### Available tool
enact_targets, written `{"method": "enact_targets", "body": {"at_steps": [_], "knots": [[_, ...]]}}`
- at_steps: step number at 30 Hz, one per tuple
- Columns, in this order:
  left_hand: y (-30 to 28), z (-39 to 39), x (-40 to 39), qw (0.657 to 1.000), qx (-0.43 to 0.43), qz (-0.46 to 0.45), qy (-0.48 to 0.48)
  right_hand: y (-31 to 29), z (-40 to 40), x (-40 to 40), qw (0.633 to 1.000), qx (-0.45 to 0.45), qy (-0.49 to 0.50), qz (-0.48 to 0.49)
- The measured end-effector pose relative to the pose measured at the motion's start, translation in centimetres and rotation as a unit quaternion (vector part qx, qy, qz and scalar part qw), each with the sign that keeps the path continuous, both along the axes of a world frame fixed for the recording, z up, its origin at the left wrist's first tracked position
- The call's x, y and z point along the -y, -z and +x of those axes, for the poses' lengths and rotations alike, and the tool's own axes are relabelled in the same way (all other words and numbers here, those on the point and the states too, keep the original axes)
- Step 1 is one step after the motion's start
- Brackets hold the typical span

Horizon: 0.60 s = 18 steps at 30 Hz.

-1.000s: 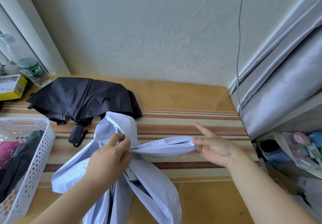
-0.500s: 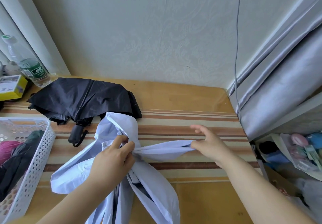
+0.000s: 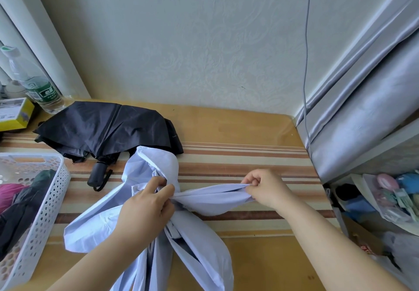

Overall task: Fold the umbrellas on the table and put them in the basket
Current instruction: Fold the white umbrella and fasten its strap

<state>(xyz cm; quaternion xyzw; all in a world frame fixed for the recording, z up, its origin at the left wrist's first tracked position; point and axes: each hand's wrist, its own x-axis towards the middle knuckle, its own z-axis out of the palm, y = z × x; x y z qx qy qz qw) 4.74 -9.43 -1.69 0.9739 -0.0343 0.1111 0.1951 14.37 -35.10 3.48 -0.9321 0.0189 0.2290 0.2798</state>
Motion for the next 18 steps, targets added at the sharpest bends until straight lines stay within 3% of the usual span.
{"method": "enact_targets", "body": {"at_steps": [7, 13, 16, 18], "knots": [[0.1, -0.1, 0.0, 1.000, -0.001, 0.005, -0.001, 0.1, -0.7, -0.9, 1.000, -0.007, 0.006, 0.012], [-0.1, -0.1, -0.1, 0.999, 0.019, 0.021, 0.017, 0.7, 0.3, -0.8, 0.978, 0.013, 0.166, 0.128], [0.0, 0.2, 0.0, 0.999, 0.018, 0.015, 0.029, 0.7, 0.6, -0.4, 0.944, -0.056, 0.241, 0.218], [-0.1, 0.3, -0.2, 0.999, 0.017, 0.002, 0.037, 0.9, 0.2, 0.0, 0.942, -0.110, 0.212, 0.235]]}}
